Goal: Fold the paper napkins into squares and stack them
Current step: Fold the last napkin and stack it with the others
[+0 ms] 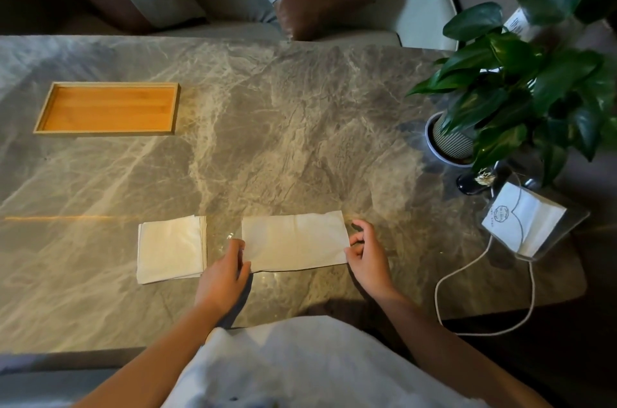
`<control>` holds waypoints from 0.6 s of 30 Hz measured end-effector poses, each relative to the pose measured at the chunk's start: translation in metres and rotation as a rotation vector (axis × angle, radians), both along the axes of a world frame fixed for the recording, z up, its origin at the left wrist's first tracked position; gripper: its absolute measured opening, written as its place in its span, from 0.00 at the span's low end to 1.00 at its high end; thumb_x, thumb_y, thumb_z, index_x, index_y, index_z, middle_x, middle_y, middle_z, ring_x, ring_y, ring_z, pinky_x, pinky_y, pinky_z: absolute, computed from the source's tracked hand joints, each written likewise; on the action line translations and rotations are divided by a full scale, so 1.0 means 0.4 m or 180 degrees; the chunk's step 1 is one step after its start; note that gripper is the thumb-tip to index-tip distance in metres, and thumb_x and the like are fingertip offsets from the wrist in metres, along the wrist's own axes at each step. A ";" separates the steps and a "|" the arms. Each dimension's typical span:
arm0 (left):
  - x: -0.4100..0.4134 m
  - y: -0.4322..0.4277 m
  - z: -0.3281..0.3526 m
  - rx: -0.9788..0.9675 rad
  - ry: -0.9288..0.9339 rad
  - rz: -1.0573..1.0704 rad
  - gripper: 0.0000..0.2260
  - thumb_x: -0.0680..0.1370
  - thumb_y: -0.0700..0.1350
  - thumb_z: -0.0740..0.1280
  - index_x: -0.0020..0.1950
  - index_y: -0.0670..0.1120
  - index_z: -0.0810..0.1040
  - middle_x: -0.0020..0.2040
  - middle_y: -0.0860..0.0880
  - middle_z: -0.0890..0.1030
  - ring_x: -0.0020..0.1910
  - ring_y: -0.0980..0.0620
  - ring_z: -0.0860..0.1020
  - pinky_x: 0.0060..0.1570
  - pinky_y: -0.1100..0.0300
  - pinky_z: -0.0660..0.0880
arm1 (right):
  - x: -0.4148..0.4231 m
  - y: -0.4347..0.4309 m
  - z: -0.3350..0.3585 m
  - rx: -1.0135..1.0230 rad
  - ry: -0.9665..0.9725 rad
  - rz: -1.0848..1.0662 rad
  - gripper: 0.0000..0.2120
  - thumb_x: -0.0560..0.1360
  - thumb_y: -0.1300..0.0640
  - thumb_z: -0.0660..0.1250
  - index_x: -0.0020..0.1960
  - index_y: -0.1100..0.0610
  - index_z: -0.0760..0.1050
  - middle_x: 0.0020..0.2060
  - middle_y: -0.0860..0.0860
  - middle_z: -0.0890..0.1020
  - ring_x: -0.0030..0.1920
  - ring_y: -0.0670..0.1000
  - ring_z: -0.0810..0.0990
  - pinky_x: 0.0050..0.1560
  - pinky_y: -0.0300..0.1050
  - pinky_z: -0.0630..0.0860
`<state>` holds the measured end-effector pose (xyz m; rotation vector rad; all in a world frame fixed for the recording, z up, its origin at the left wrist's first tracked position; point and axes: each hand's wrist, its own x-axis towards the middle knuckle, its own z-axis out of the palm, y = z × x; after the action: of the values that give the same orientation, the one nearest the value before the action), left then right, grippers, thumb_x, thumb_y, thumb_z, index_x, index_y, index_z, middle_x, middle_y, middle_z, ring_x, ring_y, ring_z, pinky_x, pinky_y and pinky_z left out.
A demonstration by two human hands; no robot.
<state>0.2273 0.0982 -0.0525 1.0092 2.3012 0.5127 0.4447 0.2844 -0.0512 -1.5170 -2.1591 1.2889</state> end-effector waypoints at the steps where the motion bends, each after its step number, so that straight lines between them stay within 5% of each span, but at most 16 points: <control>1: -0.001 0.000 -0.001 0.0004 0.0007 -0.0009 0.09 0.79 0.47 0.61 0.56 0.52 0.62 0.37 0.52 0.77 0.32 0.51 0.76 0.34 0.53 0.76 | 0.001 0.000 0.000 -0.0015 -0.0032 0.0044 0.27 0.74 0.66 0.67 0.70 0.52 0.63 0.46 0.46 0.77 0.39 0.46 0.79 0.45 0.47 0.80; 13: -0.002 0.007 -0.001 -0.0056 0.0201 -0.0194 0.15 0.77 0.47 0.66 0.57 0.51 0.62 0.41 0.50 0.80 0.37 0.47 0.79 0.41 0.51 0.78 | 0.006 -0.017 -0.004 0.0290 -0.0478 0.0185 0.27 0.75 0.66 0.66 0.71 0.51 0.63 0.58 0.49 0.76 0.51 0.49 0.78 0.50 0.48 0.80; 18: 0.019 0.014 0.011 -0.0060 0.0942 -0.0409 0.29 0.71 0.50 0.73 0.67 0.45 0.65 0.61 0.44 0.75 0.56 0.41 0.76 0.55 0.46 0.71 | 0.000 -0.022 0.005 0.0520 -0.0437 0.0008 0.26 0.72 0.61 0.69 0.68 0.56 0.67 0.64 0.53 0.73 0.62 0.53 0.73 0.57 0.50 0.76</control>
<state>0.2351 0.1039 -0.0483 1.2868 2.4682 0.3051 0.4448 0.2756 -0.0493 -1.5779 -2.2870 1.0076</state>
